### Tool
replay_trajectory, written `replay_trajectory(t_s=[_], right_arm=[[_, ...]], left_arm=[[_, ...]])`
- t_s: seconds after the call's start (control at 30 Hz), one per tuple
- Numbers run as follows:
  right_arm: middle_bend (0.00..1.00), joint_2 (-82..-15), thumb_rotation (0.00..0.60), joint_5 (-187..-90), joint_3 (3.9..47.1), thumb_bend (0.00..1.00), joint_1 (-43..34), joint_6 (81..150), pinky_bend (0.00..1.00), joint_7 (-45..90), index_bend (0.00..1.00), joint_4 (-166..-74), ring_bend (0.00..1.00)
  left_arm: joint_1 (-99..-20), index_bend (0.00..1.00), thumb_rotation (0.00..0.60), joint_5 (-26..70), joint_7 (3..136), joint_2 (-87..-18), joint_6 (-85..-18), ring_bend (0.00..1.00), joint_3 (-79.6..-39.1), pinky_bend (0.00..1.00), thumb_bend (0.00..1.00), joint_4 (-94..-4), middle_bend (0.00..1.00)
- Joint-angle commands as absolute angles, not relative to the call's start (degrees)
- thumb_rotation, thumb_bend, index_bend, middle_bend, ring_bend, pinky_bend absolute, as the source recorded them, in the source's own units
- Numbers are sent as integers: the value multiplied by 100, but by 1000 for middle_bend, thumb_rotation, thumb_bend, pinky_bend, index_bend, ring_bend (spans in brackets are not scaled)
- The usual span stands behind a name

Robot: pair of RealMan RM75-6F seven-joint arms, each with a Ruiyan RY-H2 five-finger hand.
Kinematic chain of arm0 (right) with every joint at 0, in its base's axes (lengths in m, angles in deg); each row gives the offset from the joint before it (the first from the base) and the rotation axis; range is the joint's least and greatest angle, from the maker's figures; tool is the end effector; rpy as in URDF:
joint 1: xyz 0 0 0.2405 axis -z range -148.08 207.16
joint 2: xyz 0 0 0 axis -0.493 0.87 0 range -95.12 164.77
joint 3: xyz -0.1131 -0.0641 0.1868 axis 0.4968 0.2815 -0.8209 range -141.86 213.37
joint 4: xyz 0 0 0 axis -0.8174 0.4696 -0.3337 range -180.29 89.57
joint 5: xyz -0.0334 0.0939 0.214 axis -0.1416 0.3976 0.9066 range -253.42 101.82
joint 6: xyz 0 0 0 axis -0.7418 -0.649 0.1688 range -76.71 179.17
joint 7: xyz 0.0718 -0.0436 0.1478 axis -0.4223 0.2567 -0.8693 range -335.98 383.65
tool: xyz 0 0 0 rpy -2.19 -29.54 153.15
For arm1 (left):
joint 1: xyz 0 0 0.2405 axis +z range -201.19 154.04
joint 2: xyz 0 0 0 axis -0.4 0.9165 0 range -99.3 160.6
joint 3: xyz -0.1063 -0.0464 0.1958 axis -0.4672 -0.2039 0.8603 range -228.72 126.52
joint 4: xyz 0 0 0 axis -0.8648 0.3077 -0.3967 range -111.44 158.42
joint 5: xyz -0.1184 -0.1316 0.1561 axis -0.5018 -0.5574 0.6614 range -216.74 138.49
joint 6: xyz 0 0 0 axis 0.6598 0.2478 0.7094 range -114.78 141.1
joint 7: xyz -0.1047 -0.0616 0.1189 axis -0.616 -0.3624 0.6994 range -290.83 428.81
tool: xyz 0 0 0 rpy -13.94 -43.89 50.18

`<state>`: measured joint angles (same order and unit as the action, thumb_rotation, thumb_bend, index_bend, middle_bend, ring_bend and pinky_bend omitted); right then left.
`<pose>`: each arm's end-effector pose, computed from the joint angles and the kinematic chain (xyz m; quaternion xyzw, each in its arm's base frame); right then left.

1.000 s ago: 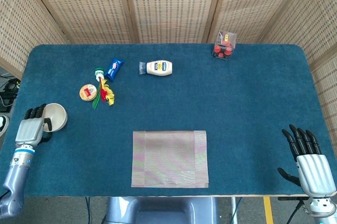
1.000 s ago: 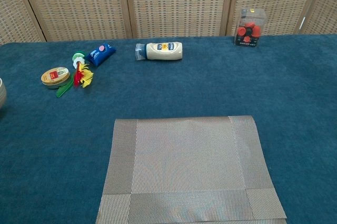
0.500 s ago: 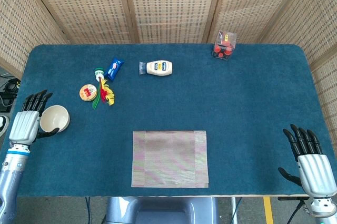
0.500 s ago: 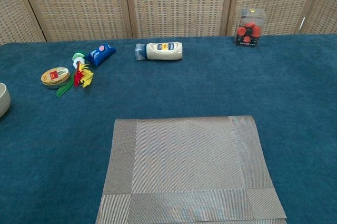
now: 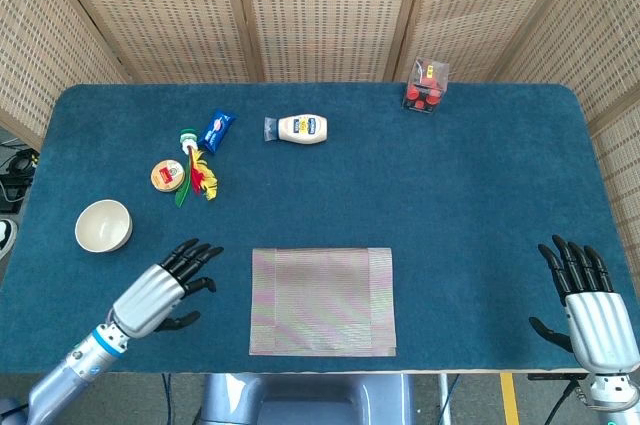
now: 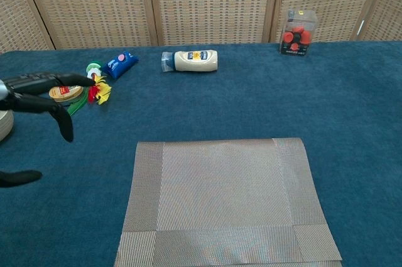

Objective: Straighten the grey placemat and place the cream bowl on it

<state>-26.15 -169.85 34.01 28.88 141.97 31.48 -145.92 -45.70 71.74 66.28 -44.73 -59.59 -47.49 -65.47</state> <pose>-0.2572 -0.1794 0.1299 0.6126 -0.3412 0.4058 0.5862 -0.1759 0.2154 -0.0021 -0.7929 -0.2948 -0.4498 0.2866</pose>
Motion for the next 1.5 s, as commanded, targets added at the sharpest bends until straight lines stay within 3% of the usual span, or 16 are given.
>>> replay_trajectory(t_s=[0.03, 0.57, 0.97, 1.5], right_arm=[[0, -2624, 600, -16965, 3395, 0, 2883, 14183, 0, 3166, 71, -14585, 0], [0, -2649, 600, -16809, 3346, 0, 2854, 14107, 0, 3211, 86, -14557, 0], [0, -2638, 600, -16772, 3329, 0, 2841, 14094, 0, 3146, 87, -14536, 0], [0, -2634, 600, -16743, 3326, 0, 2832, 14075, 0, 3142, 87, -14525, 0]], left_arm=[[-4707, 412, 600, 7318, 6910, -4731, -5766, 0, -4615, 0, 306, -6453, 0], [-5132, 446, 600, 7390, 7309, -5723, -5024, 0, -4244, 0, 301, -5914, 0], [-5146, 465, 600, 7272, 7144, -6205, -5048, 0, -4075, 0, 272, -5268, 0], [-5237, 465, 600, 7016, 7151, -6510, -5037, 0, -4144, 0, 273, -4884, 0]])
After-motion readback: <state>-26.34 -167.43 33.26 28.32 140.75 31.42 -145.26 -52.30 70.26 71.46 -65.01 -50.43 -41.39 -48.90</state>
